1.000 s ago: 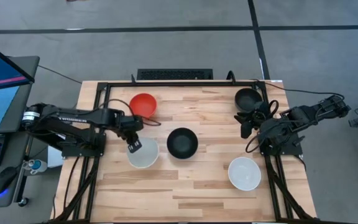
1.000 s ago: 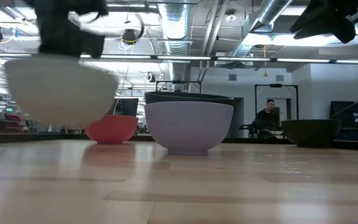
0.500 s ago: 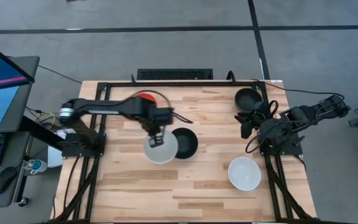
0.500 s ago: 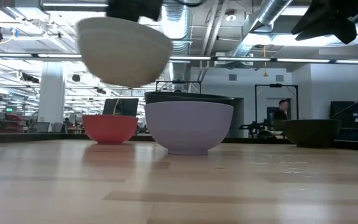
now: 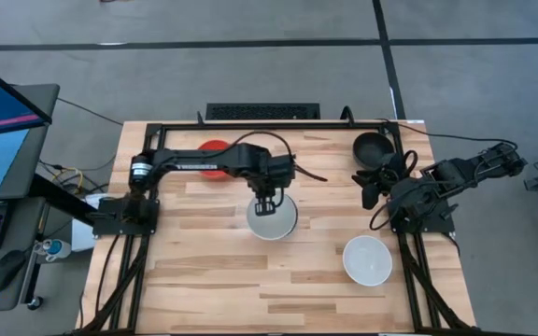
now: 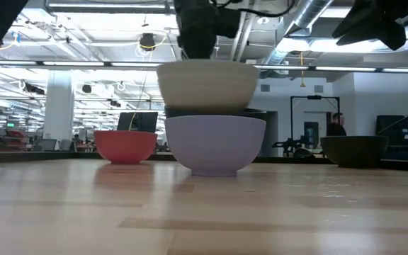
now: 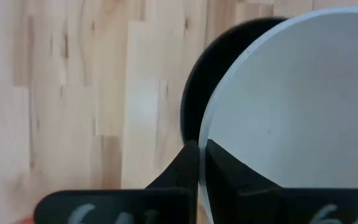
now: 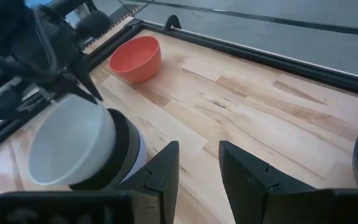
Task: Nest bowls inside each other
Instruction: Stack the left white bowl on top of the black bowl
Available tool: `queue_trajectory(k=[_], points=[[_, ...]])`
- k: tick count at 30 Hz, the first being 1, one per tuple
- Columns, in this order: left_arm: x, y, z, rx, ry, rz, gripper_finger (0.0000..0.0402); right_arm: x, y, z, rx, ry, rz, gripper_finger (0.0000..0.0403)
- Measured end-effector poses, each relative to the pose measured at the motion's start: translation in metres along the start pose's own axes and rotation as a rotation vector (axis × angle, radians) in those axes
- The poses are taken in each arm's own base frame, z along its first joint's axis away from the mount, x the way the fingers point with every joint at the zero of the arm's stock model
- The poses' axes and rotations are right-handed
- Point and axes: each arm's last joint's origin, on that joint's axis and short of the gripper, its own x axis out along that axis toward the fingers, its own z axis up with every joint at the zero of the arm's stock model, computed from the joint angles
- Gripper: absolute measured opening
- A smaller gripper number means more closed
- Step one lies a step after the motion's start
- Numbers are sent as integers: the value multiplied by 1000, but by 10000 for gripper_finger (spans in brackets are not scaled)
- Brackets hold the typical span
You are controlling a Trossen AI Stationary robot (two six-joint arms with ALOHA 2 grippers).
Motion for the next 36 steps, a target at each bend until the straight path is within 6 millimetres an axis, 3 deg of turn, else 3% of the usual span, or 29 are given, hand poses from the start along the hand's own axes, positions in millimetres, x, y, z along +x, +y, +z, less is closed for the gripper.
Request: queue_trajectory(k=[5, 21, 27, 36], points=[[18, -1, 5, 9, 8, -53, 0, 0, 0, 0, 0, 0, 0, 138], [28, 8, 6, 32, -13, -78, 2, 0, 1, 1, 18, -6, 9, 138], [45, 8, 0, 14, 32, -115, 3, 0, 1, 1, 18, -6, 9, 138], [44, 6, 0, 10, 33, -74, 56, 0, 1, 1, 13, -4, 7, 138]])
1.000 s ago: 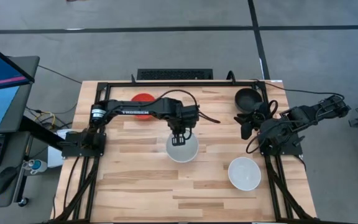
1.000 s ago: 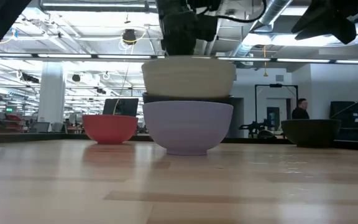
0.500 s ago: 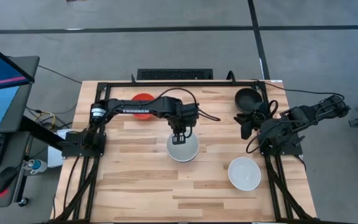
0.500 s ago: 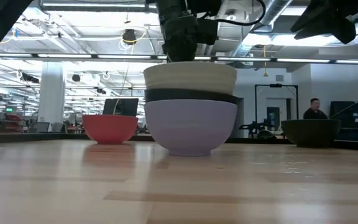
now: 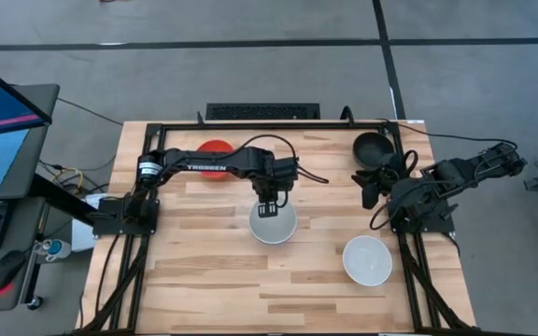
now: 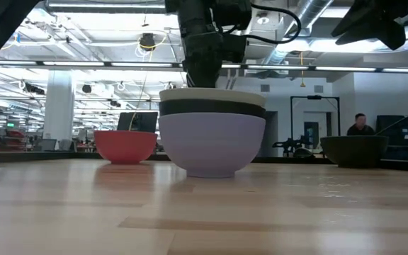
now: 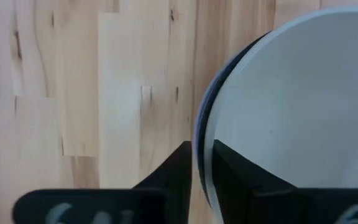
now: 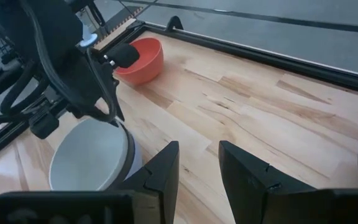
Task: Nest bowls inside each other
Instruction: Stack the left white bowl on top of the black bowl, then stack the orange bowl on top of the white bowl
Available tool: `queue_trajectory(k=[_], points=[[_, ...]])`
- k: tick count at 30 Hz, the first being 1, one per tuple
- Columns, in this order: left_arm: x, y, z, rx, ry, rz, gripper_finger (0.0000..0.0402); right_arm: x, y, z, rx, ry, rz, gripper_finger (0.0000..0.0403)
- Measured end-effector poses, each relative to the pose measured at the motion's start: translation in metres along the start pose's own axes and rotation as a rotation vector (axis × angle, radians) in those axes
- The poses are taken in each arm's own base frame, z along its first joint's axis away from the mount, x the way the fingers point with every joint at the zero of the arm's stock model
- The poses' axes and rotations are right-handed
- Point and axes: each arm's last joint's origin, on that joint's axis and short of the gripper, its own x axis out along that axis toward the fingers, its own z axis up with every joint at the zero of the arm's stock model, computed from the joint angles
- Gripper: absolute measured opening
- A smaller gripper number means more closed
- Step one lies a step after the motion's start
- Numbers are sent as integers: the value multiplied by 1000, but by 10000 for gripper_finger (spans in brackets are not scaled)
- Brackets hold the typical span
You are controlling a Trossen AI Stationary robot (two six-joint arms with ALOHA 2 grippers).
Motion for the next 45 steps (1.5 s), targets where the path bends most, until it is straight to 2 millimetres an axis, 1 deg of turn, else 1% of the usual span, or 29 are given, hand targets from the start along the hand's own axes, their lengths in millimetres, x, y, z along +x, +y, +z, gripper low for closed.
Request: queue_trajectory(k=[4, 10, 12, 15, 17, 18, 20, 23, 26, 28, 29, 31, 33, 37, 39, 41, 43, 45], points=[[-3, -7, 1, -5, 2, -27, 93, 0, 0, 0, -9, 2, -3, 138], [-18, -15, 8, 28, -42, -30, 161, 0, -2, -1, -24, 11, -16, 138], [-27, -16, 12, 36, -67, 6, 182, 0, -2, -1, -26, 12, -17, 138], [-43, -13, 8, 73, 2, 172, 200, 0, -2, -2, -29, 14, -20, 138], [-53, -4, 2, 84, 53, 299, 201, 0, -3, -2, -32, 17, -23, 138], [-57, 3, -1, 84, 71, 331, 199, 0, -3, -2, -33, 17, -23, 138], [-68, 20, -5, 88, 64, 306, 191, 0, -3, -2, -34, 17, -24, 138], [-77, 42, -14, 113, 43, 247, 172, 0, -3, -2, -35, 21, -24, 138], [-85, 68, -30, 57, 20, 227, 146, 0, -3, -3, -39, 51, -9, 138], [-92, 83, -43, -8, -51, 193, 130, 0, -3, -4, -40, 72, -2, 138], [-94, 89, -51, -35, -90, 187, 122, 0, -4, -5, -40, 78, -2, 138], [-99, 95, -70, -74, -147, 217, 109, 0, -4, -5, -36, 79, -3, 138], [-99, 93, -92, -106, -186, 236, 100, 0, -4, -5, -37, 76, -9, 138], [-90, 78, -136, -174, -202, 221, 95, 0, -4, -5, -34, 69, -16, 138], [-83, 67, -151, -193, -191, 214, 99, 0, -5, -4, -20, 65, -20, 138], [-72, 60, -166, -231, -136, 240, 107, 0, -5, -4, -17, 59, -23, 138], [-63, 56, -179, -251, -87, 255, 119, 0, -4, -4, -13, 47, -26, 138], [-56, 55, -188, -244, -66, 267, 132, 0, -4, -4, -7, 44, -28, 138]])
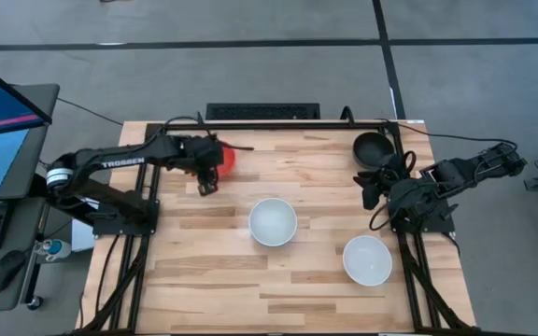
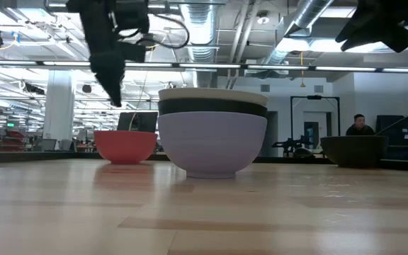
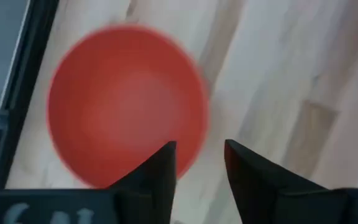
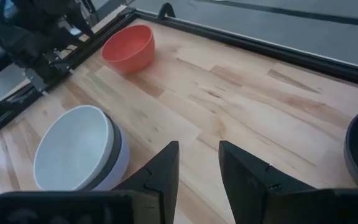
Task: Nest bowls inside each other
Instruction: Stack the orange bowl on top of the white bowl
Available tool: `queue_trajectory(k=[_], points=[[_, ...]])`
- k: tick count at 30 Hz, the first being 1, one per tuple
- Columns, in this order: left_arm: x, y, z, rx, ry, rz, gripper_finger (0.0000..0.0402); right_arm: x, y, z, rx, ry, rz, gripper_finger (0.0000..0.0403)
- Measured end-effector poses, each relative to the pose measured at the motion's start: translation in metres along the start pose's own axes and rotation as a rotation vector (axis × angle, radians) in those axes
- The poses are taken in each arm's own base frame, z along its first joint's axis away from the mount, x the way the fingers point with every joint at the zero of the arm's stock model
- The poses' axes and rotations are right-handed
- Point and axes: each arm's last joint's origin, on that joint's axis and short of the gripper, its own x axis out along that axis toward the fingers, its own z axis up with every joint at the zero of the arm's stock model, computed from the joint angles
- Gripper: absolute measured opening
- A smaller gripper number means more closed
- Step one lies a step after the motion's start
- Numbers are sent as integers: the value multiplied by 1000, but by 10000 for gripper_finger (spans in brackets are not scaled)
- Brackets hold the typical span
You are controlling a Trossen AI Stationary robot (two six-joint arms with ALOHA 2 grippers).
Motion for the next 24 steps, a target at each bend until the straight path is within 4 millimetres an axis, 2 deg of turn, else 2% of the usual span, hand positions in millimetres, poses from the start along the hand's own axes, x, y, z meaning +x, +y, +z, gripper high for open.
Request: queue_trajectory(k=[3, 8, 14, 24], points=[[11, -2, -10, 16, 52, 34, 153, 0, 0, 0, 7, -1, 2, 138], [21, 0, -13, 49, 27, 81, 183, 0, 1, 1, 49, -4, 6, 138], [40, 4, -24, 86, 27, 64, 198, 0, 1, 0, 78, -4, 6, 138], [42, 10, -17, 196, -62, 65, 199, 0, 1, 1, 79, -7, 3, 138]])
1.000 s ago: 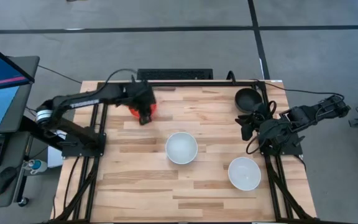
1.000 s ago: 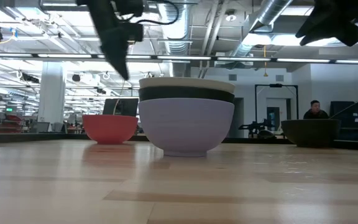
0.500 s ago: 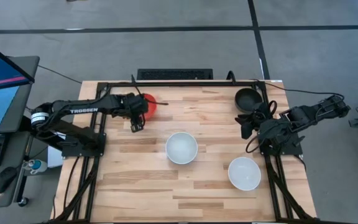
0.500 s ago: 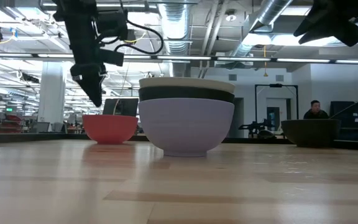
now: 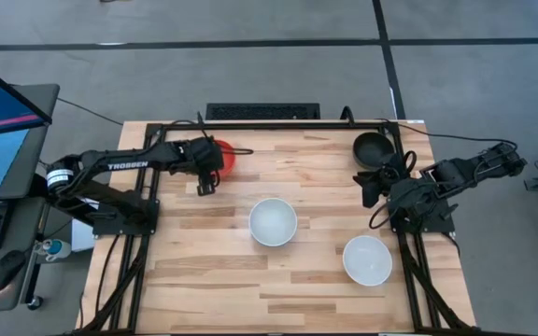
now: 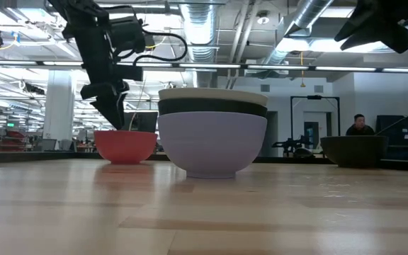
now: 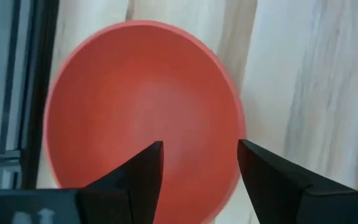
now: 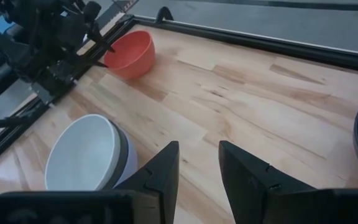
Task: Nest bowls inside each other
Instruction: Stack the orange bowl on top of the white bowl
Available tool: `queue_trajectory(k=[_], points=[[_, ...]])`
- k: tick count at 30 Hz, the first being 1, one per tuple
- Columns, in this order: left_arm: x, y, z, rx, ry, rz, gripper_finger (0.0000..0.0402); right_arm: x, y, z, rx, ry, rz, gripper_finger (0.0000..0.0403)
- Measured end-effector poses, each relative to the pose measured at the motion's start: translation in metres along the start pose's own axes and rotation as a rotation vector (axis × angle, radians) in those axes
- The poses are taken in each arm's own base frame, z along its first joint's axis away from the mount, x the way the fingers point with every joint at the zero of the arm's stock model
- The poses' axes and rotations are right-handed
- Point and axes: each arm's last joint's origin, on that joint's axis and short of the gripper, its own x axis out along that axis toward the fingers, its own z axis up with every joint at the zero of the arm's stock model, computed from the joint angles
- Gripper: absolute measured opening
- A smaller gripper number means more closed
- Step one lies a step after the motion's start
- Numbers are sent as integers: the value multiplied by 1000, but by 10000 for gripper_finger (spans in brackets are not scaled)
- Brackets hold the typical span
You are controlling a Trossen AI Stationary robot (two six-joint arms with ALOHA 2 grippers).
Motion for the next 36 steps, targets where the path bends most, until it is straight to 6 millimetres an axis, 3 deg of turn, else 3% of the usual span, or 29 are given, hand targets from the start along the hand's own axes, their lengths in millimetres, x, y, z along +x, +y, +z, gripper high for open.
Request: queue_trajectory(k=[8, 16, 26, 30, 36], points=[[1, 4, -3, -34, -6, -76, 199, 0, -2, -1, 13, 4, -15, 138], [1, -8, -2, -30, 5, -143, 199, 0, -2, -1, 10, 6, -18, 138], [40, -16, 4, 8, 145, -95, 194, 0, -2, -1, 9, 9, -16, 138], [35, -12, 15, -20, 104, -17, 156, 0, -2, -1, 10, 16, -12, 138], [34, -10, 15, -36, 109, -41, 51, 0, -2, -1, 2, 20, -9, 138]])
